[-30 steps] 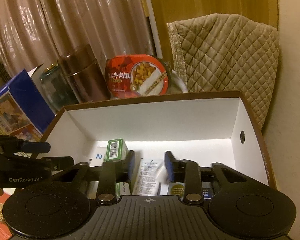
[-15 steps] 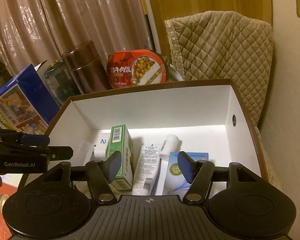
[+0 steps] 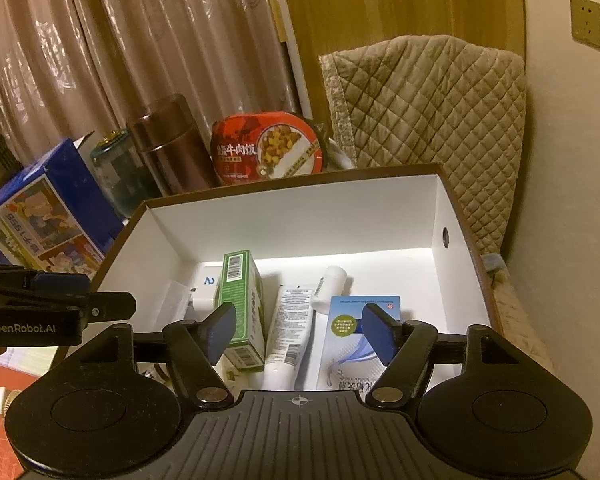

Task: Organize rigid objects
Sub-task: 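Move both tools back over the plug adapter and fan on the mat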

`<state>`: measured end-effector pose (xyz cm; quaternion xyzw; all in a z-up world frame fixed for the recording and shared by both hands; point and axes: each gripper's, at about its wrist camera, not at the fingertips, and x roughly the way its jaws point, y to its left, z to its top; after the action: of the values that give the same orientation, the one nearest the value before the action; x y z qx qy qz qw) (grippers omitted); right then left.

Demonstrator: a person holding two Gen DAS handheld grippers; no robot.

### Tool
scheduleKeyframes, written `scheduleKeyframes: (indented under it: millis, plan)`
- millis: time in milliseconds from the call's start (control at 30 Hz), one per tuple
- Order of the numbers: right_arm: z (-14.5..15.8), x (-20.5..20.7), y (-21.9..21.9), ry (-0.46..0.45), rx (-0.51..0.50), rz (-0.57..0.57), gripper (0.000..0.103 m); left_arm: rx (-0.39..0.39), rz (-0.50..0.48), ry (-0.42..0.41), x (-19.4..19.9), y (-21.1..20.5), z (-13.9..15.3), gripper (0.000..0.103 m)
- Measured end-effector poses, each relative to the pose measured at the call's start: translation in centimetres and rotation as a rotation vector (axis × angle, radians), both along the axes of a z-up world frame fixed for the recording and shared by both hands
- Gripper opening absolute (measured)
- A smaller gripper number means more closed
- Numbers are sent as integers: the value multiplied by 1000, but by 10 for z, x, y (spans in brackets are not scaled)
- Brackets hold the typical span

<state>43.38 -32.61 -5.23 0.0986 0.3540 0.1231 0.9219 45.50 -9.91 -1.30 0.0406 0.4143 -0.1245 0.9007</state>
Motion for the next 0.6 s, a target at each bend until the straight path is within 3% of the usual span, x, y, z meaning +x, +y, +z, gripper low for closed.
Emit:
scheduleKeyframes:
  millis: [600]
  plan:
    - [24, -74, 7, -61, 49, -1, 69, -116, 57, -14, -78, 36, 30, 64]
